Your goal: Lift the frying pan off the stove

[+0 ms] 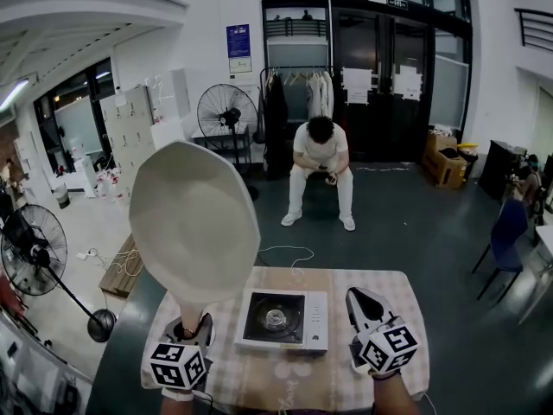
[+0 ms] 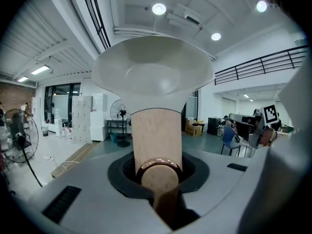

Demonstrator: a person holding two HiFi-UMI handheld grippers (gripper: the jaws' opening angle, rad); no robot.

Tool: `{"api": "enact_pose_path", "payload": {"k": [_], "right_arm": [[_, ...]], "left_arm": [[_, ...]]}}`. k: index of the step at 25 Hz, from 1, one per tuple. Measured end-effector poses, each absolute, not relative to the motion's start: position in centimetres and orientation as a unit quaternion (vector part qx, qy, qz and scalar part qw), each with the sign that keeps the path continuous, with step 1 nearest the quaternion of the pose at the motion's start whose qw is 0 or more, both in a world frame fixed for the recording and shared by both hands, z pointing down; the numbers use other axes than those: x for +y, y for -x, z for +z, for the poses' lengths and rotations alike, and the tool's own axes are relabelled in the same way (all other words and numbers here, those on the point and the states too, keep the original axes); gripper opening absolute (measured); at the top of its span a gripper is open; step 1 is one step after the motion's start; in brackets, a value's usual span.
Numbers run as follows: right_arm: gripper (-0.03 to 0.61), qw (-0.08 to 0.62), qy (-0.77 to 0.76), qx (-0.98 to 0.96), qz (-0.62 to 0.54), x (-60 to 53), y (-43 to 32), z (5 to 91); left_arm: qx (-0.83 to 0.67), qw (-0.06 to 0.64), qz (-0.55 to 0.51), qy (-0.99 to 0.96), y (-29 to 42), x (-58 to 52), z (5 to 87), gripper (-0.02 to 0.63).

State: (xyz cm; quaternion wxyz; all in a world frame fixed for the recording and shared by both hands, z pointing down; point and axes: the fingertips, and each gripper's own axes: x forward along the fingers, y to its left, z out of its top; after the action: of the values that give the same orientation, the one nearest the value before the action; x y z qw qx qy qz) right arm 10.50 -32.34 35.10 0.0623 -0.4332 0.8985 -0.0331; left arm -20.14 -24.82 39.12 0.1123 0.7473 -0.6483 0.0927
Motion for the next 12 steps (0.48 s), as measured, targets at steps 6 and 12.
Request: {"api": "enact_pose_path", "payload": {"k": [6,12], "right_arm": [[0.006,0.059,0.432,0.899,-0.033,-32.1,-10.4,34.8],[0.006,0.046,0.426,0.903,-0.029,-31.9,-9.4,35.3]], "left_arm": [[-0.660,0.105,0.096,-0.737,20.8,-24.3,38.8,0.106],[-0.661,0.104,0.097,-0.737,21.4,-23.7,38.9,0.106]]}}
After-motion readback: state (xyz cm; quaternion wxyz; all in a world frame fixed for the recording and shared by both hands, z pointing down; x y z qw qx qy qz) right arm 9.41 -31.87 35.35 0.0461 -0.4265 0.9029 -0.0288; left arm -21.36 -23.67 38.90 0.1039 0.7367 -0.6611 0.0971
